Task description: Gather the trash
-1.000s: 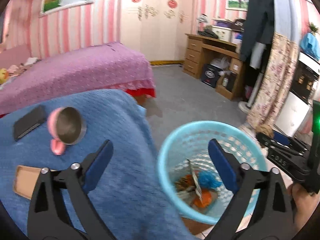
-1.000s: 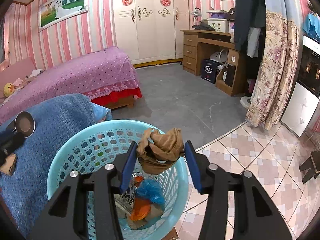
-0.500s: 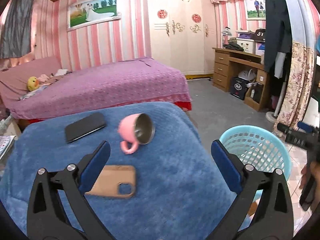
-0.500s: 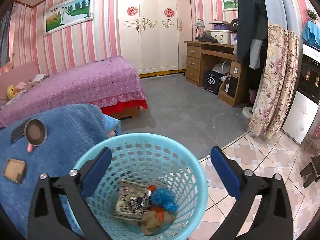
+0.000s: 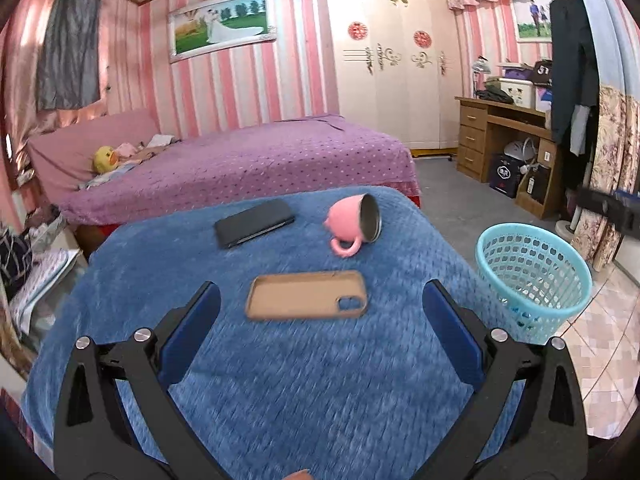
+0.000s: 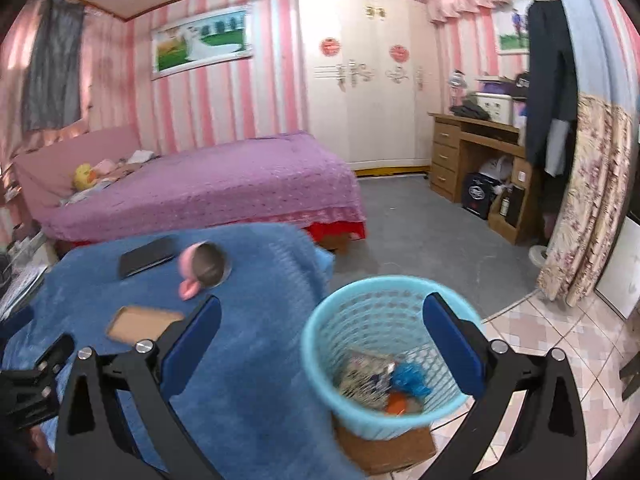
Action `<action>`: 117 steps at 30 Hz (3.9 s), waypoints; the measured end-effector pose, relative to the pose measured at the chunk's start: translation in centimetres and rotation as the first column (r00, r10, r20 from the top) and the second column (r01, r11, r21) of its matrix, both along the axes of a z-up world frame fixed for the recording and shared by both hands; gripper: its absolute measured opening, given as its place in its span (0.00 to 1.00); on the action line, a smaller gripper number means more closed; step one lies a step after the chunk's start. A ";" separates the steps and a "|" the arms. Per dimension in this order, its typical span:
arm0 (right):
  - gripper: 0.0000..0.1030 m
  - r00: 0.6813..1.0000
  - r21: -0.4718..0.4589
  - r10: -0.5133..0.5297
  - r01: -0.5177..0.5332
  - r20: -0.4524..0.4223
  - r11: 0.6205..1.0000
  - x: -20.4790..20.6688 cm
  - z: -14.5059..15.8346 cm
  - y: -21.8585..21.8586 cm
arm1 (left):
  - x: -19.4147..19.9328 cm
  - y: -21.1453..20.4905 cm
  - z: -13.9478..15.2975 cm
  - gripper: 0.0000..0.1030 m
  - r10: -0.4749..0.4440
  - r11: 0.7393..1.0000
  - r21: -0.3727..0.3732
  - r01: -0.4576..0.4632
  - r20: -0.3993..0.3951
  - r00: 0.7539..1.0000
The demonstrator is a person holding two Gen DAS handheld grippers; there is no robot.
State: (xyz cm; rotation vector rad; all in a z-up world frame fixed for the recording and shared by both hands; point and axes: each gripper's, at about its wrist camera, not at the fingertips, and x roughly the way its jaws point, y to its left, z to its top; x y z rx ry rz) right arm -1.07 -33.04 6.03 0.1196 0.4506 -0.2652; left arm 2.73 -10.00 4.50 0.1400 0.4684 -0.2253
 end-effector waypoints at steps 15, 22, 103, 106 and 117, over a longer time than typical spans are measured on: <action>0.96 1.000 -0.098 0.015 -0.013 0.016 0.995 -5.0 -5.3 6.6 | -3.8 4.0 -2.7 0.95 0.044 0.998 -0.057 -0.041 0.039 0.998; 0.96 1.000 -0.135 0.002 0.001 0.029 0.991 -5.0 -5.0 7.3 | -4.0 4.4 -2.5 0.95 0.042 0.996 -0.081 -0.038 0.055 0.998; 0.96 0.999 -0.171 0.013 -0.004 0.050 0.985 -4.9 -4.4 7.4 | -3.4 5.3 -2.2 0.95 0.074 0.994 -0.086 -0.067 0.073 0.995; 0.96 0.999 -0.172 0.014 -0.005 0.050 0.985 -4.9 -4.4 7.4 | -3.4 5.3 -2.1 0.95 0.076 0.994 -0.086 -0.070 0.075 0.994; 0.96 0.999 -0.177 0.009 -0.001 0.042 0.984 -4.9 -4.6 7.4 | -3.5 5.3 -2.0 0.95 0.080 0.993 -0.089 -0.073 0.078 0.994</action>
